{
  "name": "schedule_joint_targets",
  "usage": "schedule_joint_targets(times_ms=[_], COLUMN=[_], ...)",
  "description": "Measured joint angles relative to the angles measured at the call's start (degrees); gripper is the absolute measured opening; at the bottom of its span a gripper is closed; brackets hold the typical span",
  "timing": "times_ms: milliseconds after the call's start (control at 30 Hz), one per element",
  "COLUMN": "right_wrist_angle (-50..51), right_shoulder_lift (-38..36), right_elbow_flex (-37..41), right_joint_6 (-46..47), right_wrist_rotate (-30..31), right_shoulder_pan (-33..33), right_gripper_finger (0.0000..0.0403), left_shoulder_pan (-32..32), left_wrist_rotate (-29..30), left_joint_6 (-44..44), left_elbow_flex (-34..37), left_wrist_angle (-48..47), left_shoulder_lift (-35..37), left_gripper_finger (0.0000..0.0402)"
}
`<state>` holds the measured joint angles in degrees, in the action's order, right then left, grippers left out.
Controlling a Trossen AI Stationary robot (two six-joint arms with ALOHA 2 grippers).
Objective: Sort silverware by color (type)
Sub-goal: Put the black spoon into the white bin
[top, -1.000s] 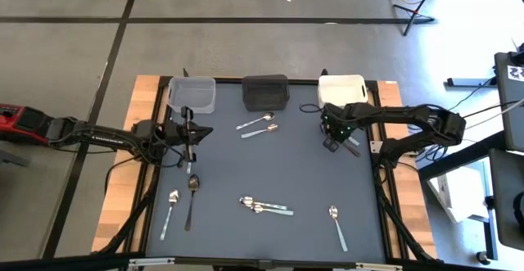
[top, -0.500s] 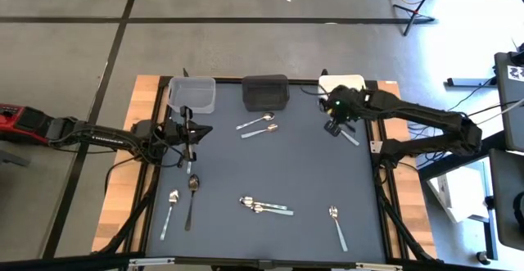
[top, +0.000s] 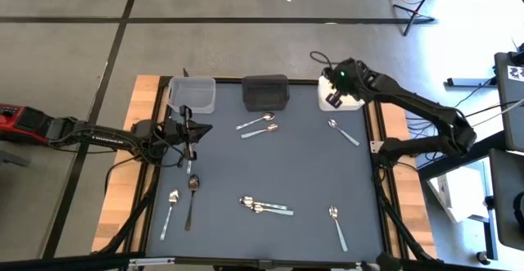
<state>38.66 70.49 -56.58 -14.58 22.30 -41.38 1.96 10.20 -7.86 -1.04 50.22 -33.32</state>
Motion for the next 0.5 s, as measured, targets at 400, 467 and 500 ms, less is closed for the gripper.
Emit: schedule_joint_targets(times_ms=[400, 467, 500], right_wrist_angle=[-1.98, -1.79, -1.8], right_shoulder_lift=[11.9, 13.37, 13.97], right_elbow_flex=[0.01, 0.02, 0.02], right_joint_6=[-0.86, -0.84, -0.82], right_wrist_rotate=[-3.9, -3.9, -3.9], right_shoulder_pan=[-10.71, -11.5, -11.7], right_gripper_finger=[0.0005, 0.0005, 0.0005], left_shoulder_pan=[0.0, 0.0, 0.0], left_wrist_rotate=[0.0, 0.0, 0.0], left_joint_6=[-0.11, -0.21, -0.22], left_elbow_flex=[0.0, 0.0, 0.0], left_wrist_angle=[0.0, 0.0, 0.0], left_shoulder_lift=[0.0, 0.0, 0.0], left_gripper_finger=[0.0006, 0.0006, 0.0006])
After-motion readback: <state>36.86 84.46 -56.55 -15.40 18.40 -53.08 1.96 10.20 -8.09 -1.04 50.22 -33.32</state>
